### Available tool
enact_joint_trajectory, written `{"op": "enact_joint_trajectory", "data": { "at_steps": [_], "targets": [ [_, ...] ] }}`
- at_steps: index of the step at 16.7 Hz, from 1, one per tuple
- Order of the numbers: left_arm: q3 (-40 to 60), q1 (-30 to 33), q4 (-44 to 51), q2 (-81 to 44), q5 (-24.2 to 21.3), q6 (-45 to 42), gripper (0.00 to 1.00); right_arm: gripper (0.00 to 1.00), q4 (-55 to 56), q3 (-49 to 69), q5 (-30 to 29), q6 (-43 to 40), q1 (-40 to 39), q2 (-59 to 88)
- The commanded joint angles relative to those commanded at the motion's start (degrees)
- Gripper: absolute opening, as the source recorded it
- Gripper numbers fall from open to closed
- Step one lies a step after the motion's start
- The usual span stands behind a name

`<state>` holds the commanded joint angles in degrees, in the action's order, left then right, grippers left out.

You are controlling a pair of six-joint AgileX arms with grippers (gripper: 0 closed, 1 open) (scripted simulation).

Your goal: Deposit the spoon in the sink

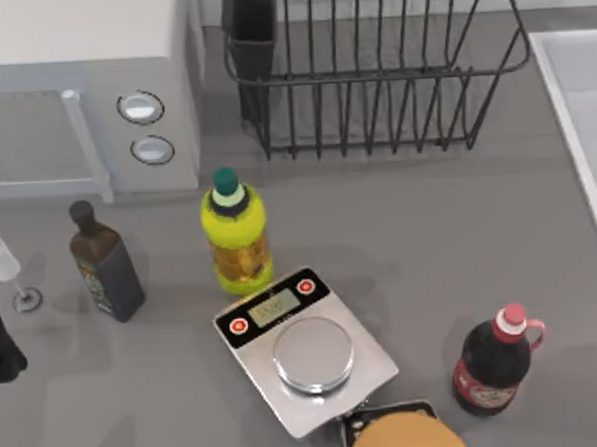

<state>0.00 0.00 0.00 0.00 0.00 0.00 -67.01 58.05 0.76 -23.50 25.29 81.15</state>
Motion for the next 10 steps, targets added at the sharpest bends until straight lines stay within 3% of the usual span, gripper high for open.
{"op": "enact_joint_trajectory", "data": {
  "at_steps": [4,10],
  "targets": [
    [0.0,0.0,0.0,0.0,0.0,0.0,1.00,0.00,-5.6,15.7,-0.2,2.3,-2.3,13.0],
    [0.0,0.0,0.0,0.0,0.0,0.0,1.00,0.00,-17.0,53.4,-0.6,7.5,-7.3,39.4]
  ]
}}
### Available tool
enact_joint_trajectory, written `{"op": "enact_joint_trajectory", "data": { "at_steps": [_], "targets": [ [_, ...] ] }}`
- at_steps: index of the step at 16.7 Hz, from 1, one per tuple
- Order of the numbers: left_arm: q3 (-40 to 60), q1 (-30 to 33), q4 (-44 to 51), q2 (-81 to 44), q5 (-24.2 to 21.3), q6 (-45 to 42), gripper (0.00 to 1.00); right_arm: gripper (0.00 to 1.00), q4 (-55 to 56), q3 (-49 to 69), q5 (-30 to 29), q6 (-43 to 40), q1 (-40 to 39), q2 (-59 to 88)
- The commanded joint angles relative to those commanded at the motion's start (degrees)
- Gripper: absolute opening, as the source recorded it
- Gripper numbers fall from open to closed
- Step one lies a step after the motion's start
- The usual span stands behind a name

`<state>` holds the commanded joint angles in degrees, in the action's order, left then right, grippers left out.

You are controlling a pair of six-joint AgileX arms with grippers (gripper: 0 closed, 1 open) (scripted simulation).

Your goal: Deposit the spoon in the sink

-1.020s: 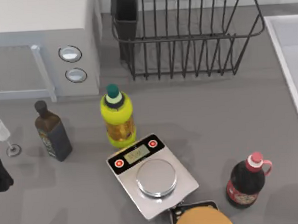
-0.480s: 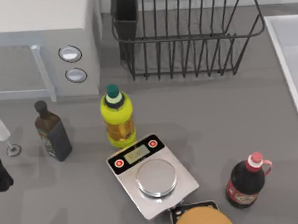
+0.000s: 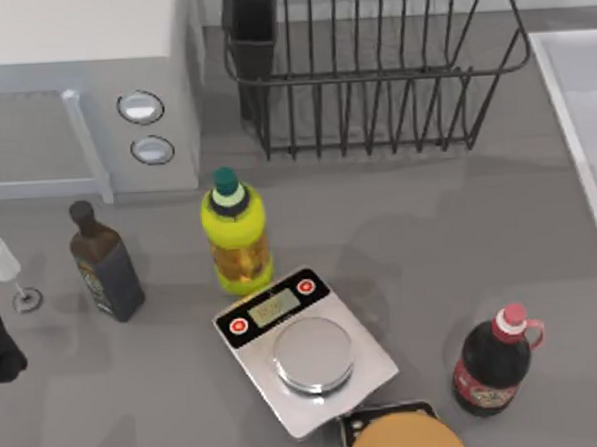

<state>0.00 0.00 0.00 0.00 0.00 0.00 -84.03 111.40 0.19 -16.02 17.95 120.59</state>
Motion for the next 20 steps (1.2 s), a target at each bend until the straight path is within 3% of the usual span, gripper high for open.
{"op": "enact_joint_trajectory", "data": {
  "at_steps": [5,9,13,20],
  "targets": [
    [0.0,0.0,0.0,0.0,0.0,0.0,1.00,0.00,-8.0,31.1,-0.3,5.0,-4.6,20.3],
    [0.0,0.0,0.0,0.0,0.0,0.0,1.00,0.00,-11.7,47.5,-0.6,8.3,-7.7,31.3],
    [0.0,0.0,0.0,0.0,0.0,0.0,1.00,0.00,-13.0,54.4,-0.9,10.0,-9.3,36.3],
    [0.0,0.0,0.0,0.0,0.0,0.0,1.00,0.00,-12.2,53.6,-0.8,10.2,-9.0,36.0]
  ]
}}
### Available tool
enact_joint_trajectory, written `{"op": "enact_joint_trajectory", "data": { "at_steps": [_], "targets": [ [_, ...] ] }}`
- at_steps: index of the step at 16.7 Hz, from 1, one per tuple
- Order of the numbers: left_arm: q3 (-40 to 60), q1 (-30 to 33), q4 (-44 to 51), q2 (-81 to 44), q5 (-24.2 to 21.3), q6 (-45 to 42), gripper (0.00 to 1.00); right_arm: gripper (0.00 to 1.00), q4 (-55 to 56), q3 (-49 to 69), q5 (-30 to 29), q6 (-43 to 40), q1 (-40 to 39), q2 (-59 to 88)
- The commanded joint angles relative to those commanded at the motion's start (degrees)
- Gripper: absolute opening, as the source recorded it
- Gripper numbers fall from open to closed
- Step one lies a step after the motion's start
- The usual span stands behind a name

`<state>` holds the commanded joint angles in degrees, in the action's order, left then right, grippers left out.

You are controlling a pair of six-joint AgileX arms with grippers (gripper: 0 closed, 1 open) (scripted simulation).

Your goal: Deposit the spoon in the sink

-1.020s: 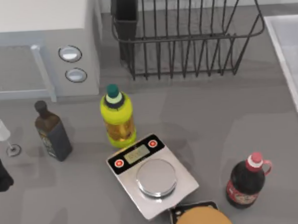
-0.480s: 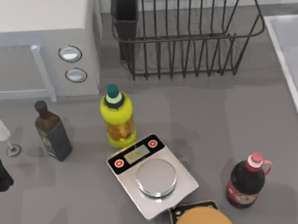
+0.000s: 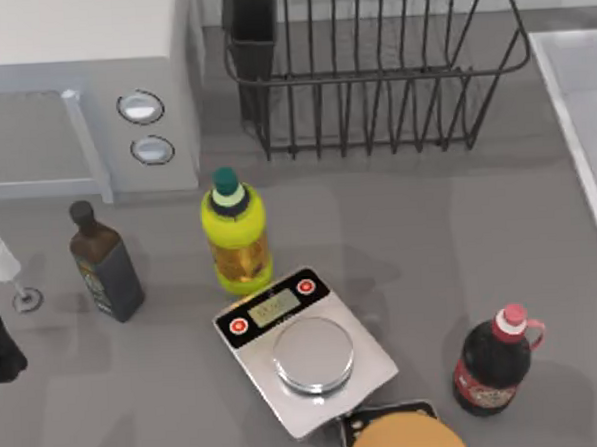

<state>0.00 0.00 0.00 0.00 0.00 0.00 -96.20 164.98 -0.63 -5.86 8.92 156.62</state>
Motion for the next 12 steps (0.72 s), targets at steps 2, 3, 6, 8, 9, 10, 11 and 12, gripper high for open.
{"op": "enact_joint_trajectory", "data": {
  "at_steps": [2,3,6,8,9,10,11,12],
  "targets": [
    [0.0,0.0,0.0,0.0,0.0,0.0,1.00,0.00,2.6,-3.3,0.0,0.0,0.0,-1.3],
    [0.0,0.0,0.0,0.0,0.0,0.0,1.00,0.00,4.3,-5.9,0.0,0.0,-0.1,-2.2],
    [0.0,0.0,0.0,0.0,0.0,0.0,1.00,0.00,10.1,-16.0,0.1,-0.1,-0.3,-4.9],
    [0.0,0.0,0.0,0.0,0.0,0.0,1.00,0.00,13.8,-21.6,0.1,-0.1,-0.3,-6.4],
    [0.0,0.0,0.0,0.0,0.0,0.0,1.00,0.00,15.3,-23.5,0.1,-0.1,-0.3,-7.1],
    [0.0,0.0,0.0,0.0,0.0,0.0,1.00,0.00,16.5,-24.8,0.0,-0.1,-0.4,-7.5],
    [0.0,0.0,0.0,0.0,0.0,0.0,1.00,0.00,17.1,-25.4,0.0,-0.1,-0.4,-7.8],
    [0.0,0.0,0.0,0.0,0.0,0.0,1.00,0.00,17.2,-25.5,0.0,-0.1,-0.4,-7.9]
  ]
}}
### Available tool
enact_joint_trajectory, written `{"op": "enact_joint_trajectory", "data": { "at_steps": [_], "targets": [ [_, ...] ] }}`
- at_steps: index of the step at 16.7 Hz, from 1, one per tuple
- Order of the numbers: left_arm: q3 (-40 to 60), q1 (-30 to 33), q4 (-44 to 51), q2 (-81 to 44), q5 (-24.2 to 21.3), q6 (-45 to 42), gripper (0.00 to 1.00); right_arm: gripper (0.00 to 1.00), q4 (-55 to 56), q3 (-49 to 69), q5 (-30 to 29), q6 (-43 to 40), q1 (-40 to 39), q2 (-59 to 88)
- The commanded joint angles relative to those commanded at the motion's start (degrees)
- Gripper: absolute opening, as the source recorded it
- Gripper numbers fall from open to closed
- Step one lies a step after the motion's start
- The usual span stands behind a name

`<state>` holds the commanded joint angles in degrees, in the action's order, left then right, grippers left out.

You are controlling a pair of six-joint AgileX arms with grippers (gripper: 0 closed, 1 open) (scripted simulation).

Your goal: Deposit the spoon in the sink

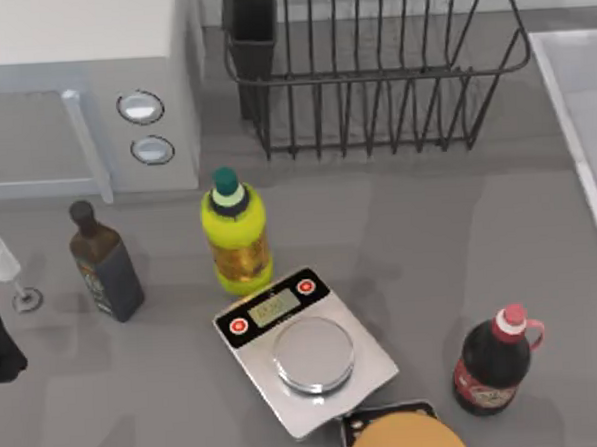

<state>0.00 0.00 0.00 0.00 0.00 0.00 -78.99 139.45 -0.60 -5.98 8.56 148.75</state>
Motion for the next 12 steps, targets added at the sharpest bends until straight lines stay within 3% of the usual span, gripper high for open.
{"op": "enact_joint_trajectory", "data": {
  "at_steps": [3,12],
  "targets": [
    [0.0,0.0,0.0,0.0,0.0,0.0,1.00,0.00,0.0,0.0,0.0,0.0,0.0,0.0],
    [0.0,0.0,0.0,0.0,0.0,0.0,1.00,0.68,0.0,0.0,0.0,0.0,0.0,0.0]
  ]
}}
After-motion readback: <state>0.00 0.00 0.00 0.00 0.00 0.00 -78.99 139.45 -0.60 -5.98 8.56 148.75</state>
